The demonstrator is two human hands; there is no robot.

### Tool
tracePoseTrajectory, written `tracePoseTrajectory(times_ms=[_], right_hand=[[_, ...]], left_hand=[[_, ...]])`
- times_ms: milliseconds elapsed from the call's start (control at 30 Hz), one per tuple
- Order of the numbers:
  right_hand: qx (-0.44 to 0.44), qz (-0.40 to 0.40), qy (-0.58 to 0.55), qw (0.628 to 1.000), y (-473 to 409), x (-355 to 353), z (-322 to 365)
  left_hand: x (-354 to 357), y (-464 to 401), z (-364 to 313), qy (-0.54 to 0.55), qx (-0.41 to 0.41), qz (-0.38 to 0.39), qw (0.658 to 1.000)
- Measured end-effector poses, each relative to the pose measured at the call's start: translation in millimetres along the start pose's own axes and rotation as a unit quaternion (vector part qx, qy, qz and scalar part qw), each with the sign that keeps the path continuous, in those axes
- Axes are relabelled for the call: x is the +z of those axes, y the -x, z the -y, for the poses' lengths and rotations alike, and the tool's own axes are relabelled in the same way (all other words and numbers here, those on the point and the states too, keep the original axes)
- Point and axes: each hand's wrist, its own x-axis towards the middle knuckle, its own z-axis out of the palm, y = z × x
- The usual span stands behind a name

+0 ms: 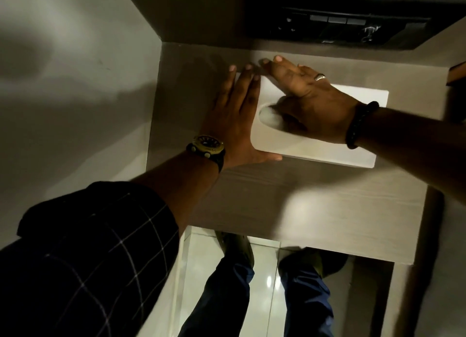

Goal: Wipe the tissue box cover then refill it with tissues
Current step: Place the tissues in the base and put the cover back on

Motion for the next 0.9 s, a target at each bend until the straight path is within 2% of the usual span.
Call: tracePoseTrajectory(times_ms=[67,133,200,267,300,433,733,900], right_hand=[[0.018,-0.059,-0.095,0.994,6,-5,-3],[0.094,-0.081,-0.230,0.965,13,-5,-3],[0.140,-0.114,-0.281,0.942,20,-9,0],[0.162,-0.144,-0.250,0.944,25,-5,6],[0.166,-0.156,-0.181,0.957,25,-5,10],[0.168,-0.119,0.007,0.979,22,11,21],[0.171,-0.144,-0.013,0.975,28,10,31],[0.240,-0.144,-0.073,0.957,48,3,40]], left_hand=[[0,0,0,-0.002,0.001,-0.003,1.000],[1,1,1,-0.001,0.000,-0.008,1.000],[3,1,1,0.000,-0.002,-0.010,1.000],[2,0,1,-0.005,-0.008,-0.006,1.000],[2,0,1,-0.008,-0.009,-0.006,1.000],[3,1,2,-0.002,0.002,-0.012,1.000],[1,2,2,-0.013,0.006,-0.003,1.000],[-1,3,1,-0.023,-0.008,0.034,0.999]])
